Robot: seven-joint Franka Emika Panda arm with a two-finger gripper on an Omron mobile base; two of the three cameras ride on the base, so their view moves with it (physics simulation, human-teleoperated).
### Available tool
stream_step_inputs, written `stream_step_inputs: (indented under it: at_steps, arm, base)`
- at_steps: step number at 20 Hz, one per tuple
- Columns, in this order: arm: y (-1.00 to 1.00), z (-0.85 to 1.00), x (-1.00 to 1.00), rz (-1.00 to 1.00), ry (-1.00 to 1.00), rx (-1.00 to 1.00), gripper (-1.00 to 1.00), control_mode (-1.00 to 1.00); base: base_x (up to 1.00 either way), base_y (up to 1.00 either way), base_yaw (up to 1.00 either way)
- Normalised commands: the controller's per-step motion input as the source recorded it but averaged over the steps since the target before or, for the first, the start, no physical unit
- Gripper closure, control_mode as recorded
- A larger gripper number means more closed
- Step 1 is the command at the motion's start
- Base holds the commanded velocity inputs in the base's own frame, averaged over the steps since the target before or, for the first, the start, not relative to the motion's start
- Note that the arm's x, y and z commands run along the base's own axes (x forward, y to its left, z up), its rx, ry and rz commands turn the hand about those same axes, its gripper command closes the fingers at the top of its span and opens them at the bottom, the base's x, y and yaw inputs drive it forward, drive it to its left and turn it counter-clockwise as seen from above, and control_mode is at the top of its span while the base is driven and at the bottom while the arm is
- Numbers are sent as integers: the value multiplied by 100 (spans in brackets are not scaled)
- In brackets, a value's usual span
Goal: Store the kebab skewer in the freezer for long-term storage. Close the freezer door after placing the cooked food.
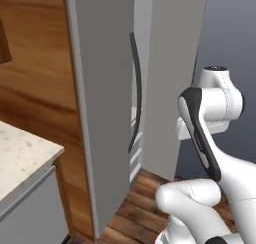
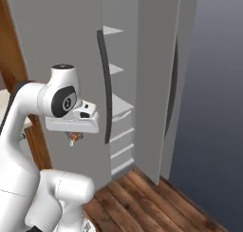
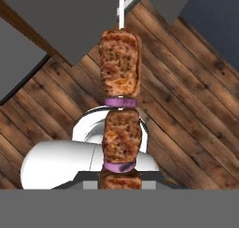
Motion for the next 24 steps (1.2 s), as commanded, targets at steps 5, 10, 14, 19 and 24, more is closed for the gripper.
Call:
stream_step_inputs:
  at_steps: [5,10,14,19,24]
  arm:
    - [0,0,0,0,0,0,100,100]
    - [0,0,0,0,0,0,100,100]
    - [0,0,0,0,0,0,100,100]
    - [0,0,0,0,0,0,100,100]
    - [0,0,0,0,0,0,100,100]
  base:
    - [91,-6,4]
    - [57,-21,17]
    - [4,-69,37]
    - [0,-84,53]
    - [0,-76,53]
